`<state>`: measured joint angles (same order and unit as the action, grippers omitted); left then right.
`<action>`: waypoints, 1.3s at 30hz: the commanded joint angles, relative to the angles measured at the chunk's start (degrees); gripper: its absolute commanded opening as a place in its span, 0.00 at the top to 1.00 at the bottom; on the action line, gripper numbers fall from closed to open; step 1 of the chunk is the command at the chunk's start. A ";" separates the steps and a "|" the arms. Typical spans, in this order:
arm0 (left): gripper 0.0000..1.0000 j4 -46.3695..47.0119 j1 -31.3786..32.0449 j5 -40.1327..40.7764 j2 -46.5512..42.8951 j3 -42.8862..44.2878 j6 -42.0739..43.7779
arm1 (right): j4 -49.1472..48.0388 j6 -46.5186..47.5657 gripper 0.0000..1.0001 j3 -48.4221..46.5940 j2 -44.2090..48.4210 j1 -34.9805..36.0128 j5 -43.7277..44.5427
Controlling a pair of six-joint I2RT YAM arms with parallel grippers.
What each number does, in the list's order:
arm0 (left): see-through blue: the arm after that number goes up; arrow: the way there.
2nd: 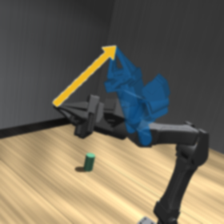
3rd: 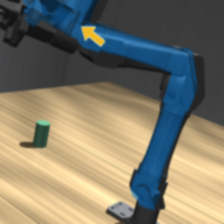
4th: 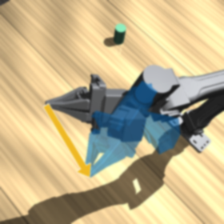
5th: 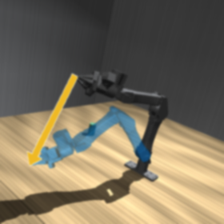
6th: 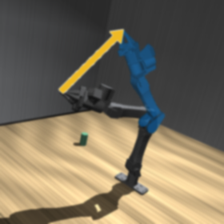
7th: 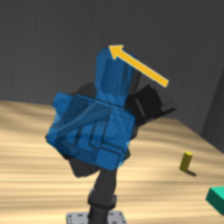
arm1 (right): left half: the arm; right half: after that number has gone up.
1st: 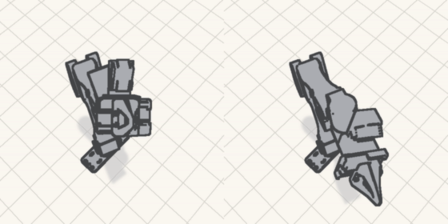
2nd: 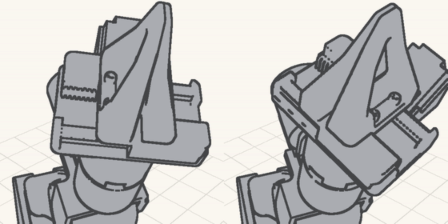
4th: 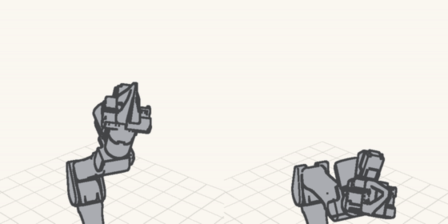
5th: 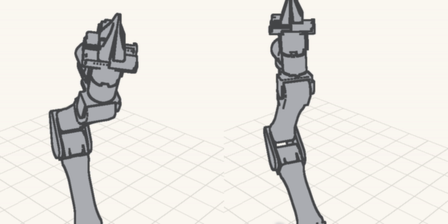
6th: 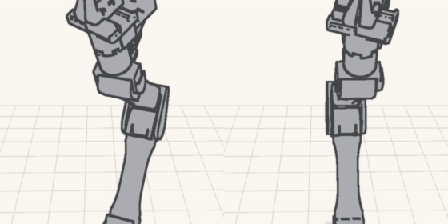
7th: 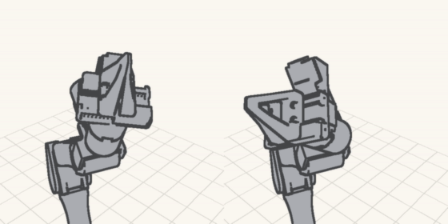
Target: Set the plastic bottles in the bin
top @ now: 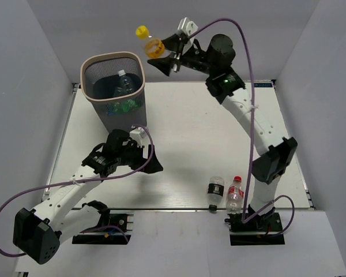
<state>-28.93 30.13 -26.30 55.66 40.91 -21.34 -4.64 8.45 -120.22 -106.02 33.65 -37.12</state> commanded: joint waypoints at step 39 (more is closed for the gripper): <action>0.00 10.48 28.48 16.29 34.41 24.72 -14.16 | 41.60 2.44 0.92 26.84 16.62 -27.12 14.28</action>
<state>-17.10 55.70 -15.00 87.07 60.34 -31.97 16.38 4.21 -100.79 -91.37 8.40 -20.10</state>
